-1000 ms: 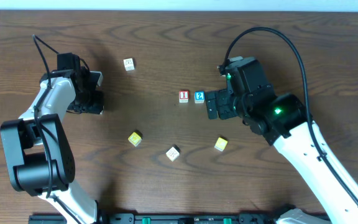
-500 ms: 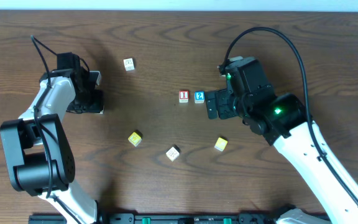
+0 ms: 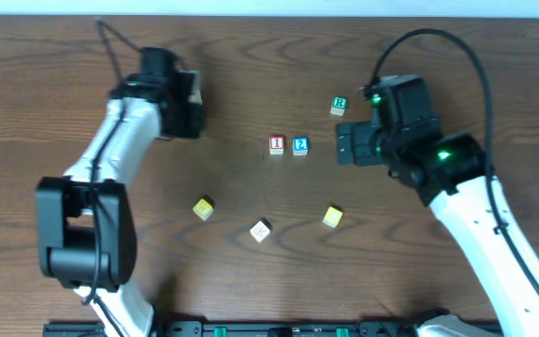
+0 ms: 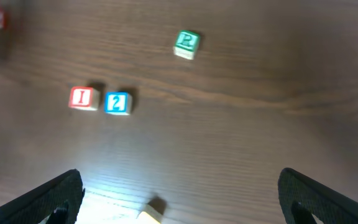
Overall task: Spell out Ai2
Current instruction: 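Carry the red A block right and lower it left of I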
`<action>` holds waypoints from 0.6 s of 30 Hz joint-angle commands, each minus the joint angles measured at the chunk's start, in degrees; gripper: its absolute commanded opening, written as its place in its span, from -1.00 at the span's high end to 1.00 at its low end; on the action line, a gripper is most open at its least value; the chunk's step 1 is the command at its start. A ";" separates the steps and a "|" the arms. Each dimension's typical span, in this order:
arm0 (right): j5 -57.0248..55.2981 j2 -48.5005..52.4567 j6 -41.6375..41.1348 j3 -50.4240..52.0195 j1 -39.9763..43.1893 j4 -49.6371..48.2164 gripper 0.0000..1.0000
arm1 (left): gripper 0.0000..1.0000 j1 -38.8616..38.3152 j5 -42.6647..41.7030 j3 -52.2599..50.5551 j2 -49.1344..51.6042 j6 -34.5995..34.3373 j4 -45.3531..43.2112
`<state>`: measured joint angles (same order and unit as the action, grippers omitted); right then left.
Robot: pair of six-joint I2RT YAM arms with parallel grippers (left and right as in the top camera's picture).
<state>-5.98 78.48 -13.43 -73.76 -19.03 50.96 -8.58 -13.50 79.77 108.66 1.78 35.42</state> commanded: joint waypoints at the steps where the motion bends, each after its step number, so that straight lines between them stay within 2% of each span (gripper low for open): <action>1: 2.40 -0.59 -0.87 -0.04 2.95 0.22 -0.98 | 0.88 -4.83 2.82 0.74 0.74 -8.17 -1.46; 8: 3.50 -0.59 -0.87 -0.04 4.92 0.24 -0.99 | 0.88 -13.33 13.75 0.39 0.74 -16.20 -2.84; 18: 3.50 -0.57 -0.90 -0.04 4.92 0.70 -0.98 | 0.88 -17.70 14.08 -3.82 0.74 -21.38 -6.19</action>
<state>-2.92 78.48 -13.45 -73.76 -14.52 51.53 -26.04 -1.10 77.47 108.66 -16.60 29.54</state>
